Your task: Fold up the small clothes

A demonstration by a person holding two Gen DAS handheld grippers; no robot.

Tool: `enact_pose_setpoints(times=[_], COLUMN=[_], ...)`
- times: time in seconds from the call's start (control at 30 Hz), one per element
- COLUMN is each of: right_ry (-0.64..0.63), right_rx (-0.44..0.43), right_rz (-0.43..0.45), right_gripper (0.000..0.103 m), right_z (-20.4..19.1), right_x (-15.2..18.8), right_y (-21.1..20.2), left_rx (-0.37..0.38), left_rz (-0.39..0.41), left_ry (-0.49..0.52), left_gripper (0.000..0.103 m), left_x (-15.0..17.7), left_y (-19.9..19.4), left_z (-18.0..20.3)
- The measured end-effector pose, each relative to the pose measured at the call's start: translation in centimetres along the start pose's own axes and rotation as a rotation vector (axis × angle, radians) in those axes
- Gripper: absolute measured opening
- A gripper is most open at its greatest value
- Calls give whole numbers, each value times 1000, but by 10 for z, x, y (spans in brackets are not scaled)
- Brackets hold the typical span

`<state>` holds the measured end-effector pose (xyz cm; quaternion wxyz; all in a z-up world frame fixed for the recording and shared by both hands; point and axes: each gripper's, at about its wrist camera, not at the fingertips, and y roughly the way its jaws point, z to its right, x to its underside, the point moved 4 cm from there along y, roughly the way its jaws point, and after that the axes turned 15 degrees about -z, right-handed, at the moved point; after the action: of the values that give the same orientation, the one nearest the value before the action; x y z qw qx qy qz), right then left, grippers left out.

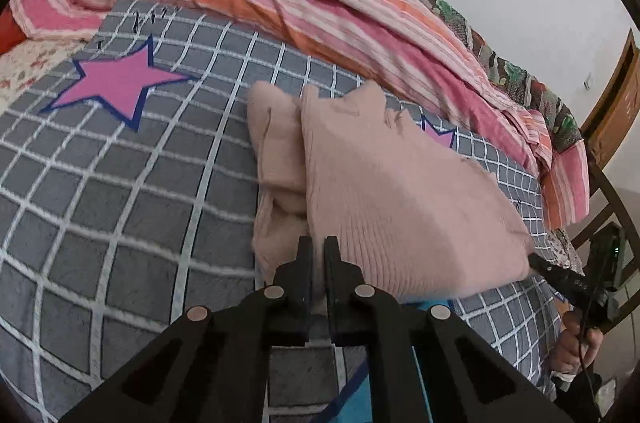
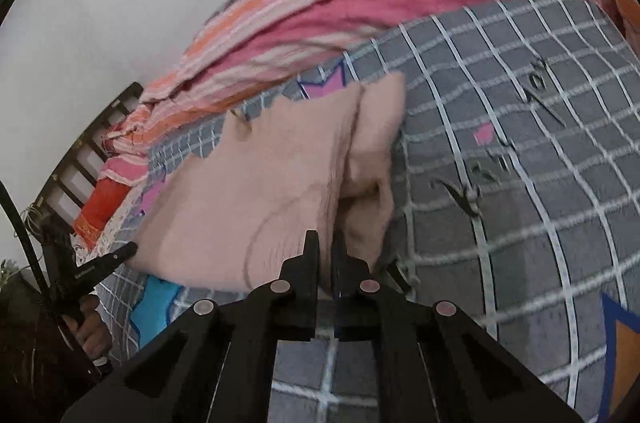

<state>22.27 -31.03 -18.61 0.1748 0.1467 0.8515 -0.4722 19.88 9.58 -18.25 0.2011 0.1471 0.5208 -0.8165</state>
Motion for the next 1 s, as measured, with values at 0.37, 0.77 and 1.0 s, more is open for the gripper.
enact_pose_setpoints(times=[0.37, 0.77, 1.0], right_ry=[34, 159, 305], right_rx=[26, -49, -97], right_rz=[-12, -42, 27], right_gripper=[44, 57, 56], right_z=[-11, -13, 7], right_x=[28, 31, -3], right_y=[-22, 13, 26], left_rx=[20, 163, 127], left_rz=[-55, -37, -10], left_ry=[-22, -192, -203], left_gripper=[53, 57, 52], left_x=[36, 13, -18], left_y=[-15, 18, 35], left_z=[1, 1, 1])
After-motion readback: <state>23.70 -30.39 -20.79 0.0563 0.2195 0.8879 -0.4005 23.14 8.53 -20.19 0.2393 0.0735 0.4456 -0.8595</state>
